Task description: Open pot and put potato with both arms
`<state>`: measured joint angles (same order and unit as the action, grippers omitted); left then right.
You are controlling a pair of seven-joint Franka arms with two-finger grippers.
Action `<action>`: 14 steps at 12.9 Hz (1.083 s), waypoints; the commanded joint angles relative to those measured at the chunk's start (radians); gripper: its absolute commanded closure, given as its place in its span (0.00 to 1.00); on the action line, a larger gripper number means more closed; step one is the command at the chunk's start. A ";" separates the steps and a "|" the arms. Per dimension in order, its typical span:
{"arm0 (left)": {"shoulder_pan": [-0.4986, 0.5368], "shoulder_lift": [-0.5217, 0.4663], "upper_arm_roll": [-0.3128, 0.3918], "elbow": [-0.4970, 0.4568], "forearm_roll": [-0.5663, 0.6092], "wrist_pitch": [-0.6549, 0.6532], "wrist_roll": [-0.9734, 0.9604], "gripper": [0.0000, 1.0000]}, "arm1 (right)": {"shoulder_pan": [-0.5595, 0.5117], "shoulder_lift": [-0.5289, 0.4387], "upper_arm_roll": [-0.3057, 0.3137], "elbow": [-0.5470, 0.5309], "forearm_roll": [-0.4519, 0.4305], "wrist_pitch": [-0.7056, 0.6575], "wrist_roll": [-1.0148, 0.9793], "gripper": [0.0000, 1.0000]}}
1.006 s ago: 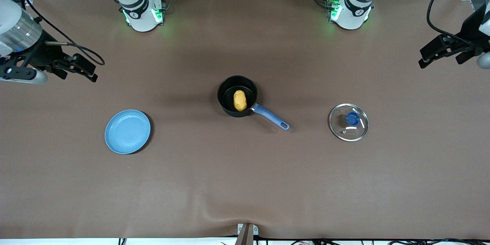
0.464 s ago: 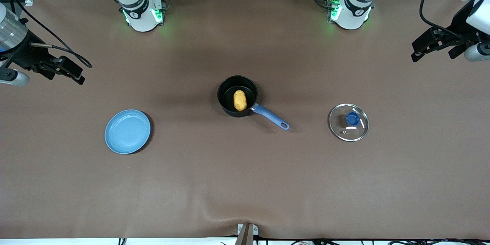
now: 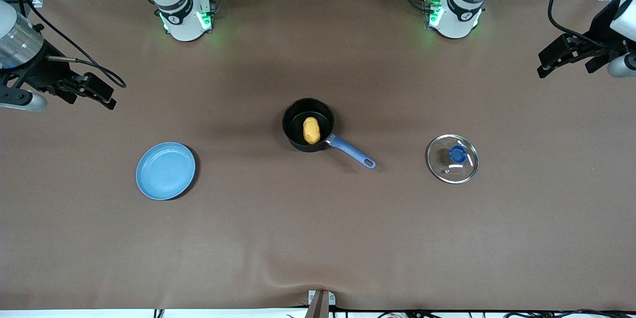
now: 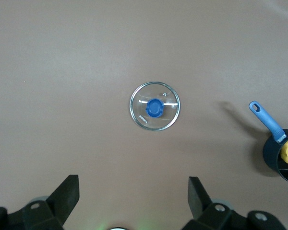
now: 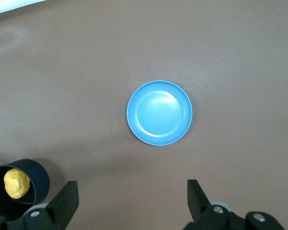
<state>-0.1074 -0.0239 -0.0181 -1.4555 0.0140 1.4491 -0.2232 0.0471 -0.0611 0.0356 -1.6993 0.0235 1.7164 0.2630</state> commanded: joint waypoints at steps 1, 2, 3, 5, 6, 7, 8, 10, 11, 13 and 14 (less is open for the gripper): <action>-0.003 -0.041 0.006 -0.031 -0.017 -0.007 -0.008 0.00 | -0.012 0.001 0.009 0.007 0.001 0.003 -0.007 0.00; -0.002 -0.051 0.004 -0.052 -0.017 -0.007 -0.005 0.00 | -0.012 0.001 0.009 0.012 0.001 -0.006 0.002 0.00; 0.000 -0.071 0.006 -0.078 -0.019 -0.003 -0.001 0.00 | -0.007 -0.005 0.010 0.012 0.001 -0.023 0.008 0.00; 0.002 -0.079 0.006 -0.098 -0.020 -0.001 -0.001 0.00 | -0.007 -0.016 0.012 0.004 0.001 -0.040 0.009 0.00; 0.003 -0.077 0.006 -0.097 -0.019 -0.001 0.007 0.00 | -0.009 -0.014 0.012 0.004 0.001 -0.038 0.007 0.00; 0.005 -0.076 0.006 -0.097 -0.037 0.001 0.008 0.00 | -0.009 -0.013 0.012 0.009 0.001 -0.044 0.009 0.00; 0.014 -0.067 0.009 -0.089 -0.096 0.001 0.007 0.00 | -0.009 -0.008 0.012 0.015 0.003 -0.058 0.009 0.00; 0.048 -0.048 0.004 -0.082 -0.120 0.004 0.007 0.00 | -0.001 -0.006 0.017 0.039 0.001 -0.087 0.027 0.00; 0.046 -0.045 0.003 -0.074 -0.115 0.004 0.005 0.00 | 0.002 -0.005 0.017 0.049 0.001 -0.112 0.038 0.00; 0.043 -0.041 0.001 -0.071 -0.109 0.004 -0.004 0.00 | 0.002 -0.005 0.017 0.056 0.001 -0.130 0.039 0.00; 0.043 -0.041 0.001 -0.071 -0.105 0.004 -0.007 0.00 | 0.002 -0.005 0.017 0.058 0.001 -0.129 0.039 0.00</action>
<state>-0.0671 -0.0641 -0.0136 -1.5297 -0.0818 1.4487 -0.2235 0.0498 -0.0630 0.0475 -1.6573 0.0238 1.6062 0.2823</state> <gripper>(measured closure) 0.000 0.000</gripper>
